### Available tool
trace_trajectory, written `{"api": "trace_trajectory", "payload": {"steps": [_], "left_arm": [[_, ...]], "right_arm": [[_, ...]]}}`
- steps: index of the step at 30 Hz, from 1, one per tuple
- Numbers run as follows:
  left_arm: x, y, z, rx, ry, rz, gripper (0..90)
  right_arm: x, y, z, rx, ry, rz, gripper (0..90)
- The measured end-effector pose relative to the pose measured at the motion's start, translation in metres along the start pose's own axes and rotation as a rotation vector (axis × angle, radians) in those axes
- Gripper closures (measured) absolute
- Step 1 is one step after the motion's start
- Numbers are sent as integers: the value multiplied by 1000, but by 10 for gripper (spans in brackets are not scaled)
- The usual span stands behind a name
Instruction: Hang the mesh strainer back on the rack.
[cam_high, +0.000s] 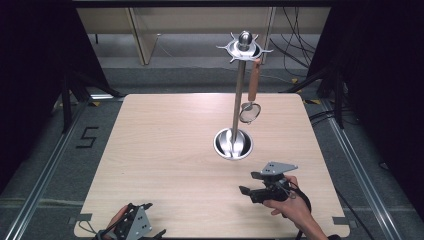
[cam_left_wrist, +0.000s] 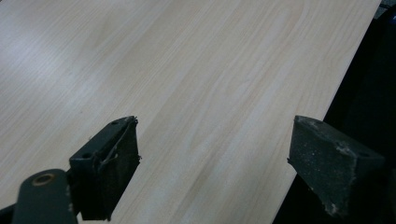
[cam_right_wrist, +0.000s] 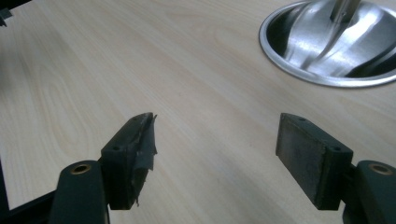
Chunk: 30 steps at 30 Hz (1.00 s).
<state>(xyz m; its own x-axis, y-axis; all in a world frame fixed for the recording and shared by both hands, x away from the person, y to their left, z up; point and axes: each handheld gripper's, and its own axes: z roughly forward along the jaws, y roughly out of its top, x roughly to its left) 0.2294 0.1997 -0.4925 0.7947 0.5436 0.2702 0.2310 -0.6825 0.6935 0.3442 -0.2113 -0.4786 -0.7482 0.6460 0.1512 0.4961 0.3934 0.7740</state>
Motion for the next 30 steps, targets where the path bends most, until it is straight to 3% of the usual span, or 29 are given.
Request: {"api": "trace_trajectory", "payload": {"steps": [3, 8, 9, 10, 13, 14, 15, 16, 17, 18, 22, 27, 30], "left_arm": [[0, 0, 0, 0, 0, 0, 154], [0, 0, 0, 1, -1, -2, 154], [0, 0, 0, 1, -1, -2, 154], [0, 0, 0, 1, -2, -1, 153], [0, 0, 0, 2, -4, -4, 153], [0, 0, 0, 2, -4, -4, 153], [0, 0, 0, 1, -2, -2, 153], [0, 0, 0, 1, -2, -3, 154], [0, 0, 1, 1, -1, -2, 154], [0, 0, 1, 1, -2, -4, 154], [0, 0, 0, 2, -7, -10, 154], [0, 0, 0, 3, -3, -4, 153], [0, 0, 1, 4, -6, -6, 154]], "right_arm": [[2, -6, -2, 4, 9, 33, 292], [1, -12, -6, -2, 10, 27, 292], [4, -14, -6, -6, 10, 54, 292], [1, -15, -8, -13, 3, 25, 291], [4, -18, -9, -11, 9, 53, 290], [3, -19, -10, -12, 4, 33, 290], [5, -20, -11, -7, 9, 50, 289], [4, -20, -11, -8, -1, 32, 289], [4, -21, -11, -13, 22, 36, 289], [7, -22, -12, -2, 10, 53, 289], [6, -25, -11, -2, 0, 33, 288], [6, -28, -13, -5, 36, 49, 287], [8, -31, -14, -12, 15, 48, 287]]}}
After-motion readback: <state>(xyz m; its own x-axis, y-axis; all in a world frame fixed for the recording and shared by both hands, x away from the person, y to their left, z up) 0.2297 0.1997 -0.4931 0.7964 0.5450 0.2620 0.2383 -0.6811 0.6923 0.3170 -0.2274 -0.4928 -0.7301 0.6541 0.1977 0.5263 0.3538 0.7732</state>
